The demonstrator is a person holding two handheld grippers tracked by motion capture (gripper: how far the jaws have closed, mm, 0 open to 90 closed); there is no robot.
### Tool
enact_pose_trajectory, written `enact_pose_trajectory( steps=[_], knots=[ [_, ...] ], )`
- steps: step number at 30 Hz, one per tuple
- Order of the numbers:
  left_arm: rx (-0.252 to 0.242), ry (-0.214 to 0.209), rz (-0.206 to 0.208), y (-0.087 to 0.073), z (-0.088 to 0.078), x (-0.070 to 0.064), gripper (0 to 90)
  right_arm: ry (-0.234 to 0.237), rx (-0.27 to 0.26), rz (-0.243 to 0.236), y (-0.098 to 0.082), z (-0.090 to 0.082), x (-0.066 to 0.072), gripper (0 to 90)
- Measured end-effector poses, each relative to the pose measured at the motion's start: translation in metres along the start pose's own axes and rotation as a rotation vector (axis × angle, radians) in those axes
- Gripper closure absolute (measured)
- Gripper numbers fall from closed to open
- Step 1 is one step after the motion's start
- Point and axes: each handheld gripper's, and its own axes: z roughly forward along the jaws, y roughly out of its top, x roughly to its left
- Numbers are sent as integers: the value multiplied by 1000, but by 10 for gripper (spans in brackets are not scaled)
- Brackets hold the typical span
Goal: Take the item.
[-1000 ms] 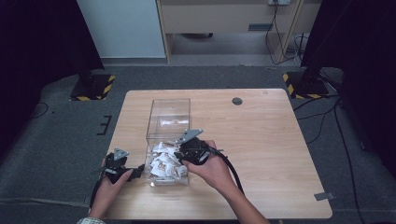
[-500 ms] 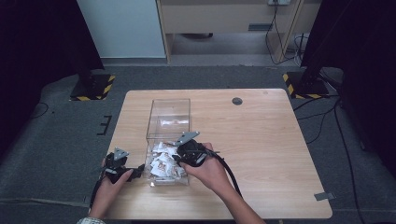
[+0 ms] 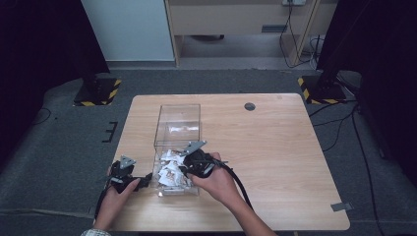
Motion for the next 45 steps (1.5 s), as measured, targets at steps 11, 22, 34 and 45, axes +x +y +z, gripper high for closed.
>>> enact_pose_trajectory(
  steps=[11, 22, 34, 45],
  knots=[
    [0, -1, 0, 0, 0, 0, 0, 4, 24, -3, -2, 7, 1, 695],
    [0, -1, 1, 0, 0, 0, 0, 16, 52, -5, -3, 14, 2, 869],
    [0, -1, 1, 0, 0, 0, 0, 23, -10, 0, 3, -2, 1, 896],
    [0, -1, 1, 0, 0, 0, 0, 17, -57, 2, 11, -20, -1, 897]
  ],
)
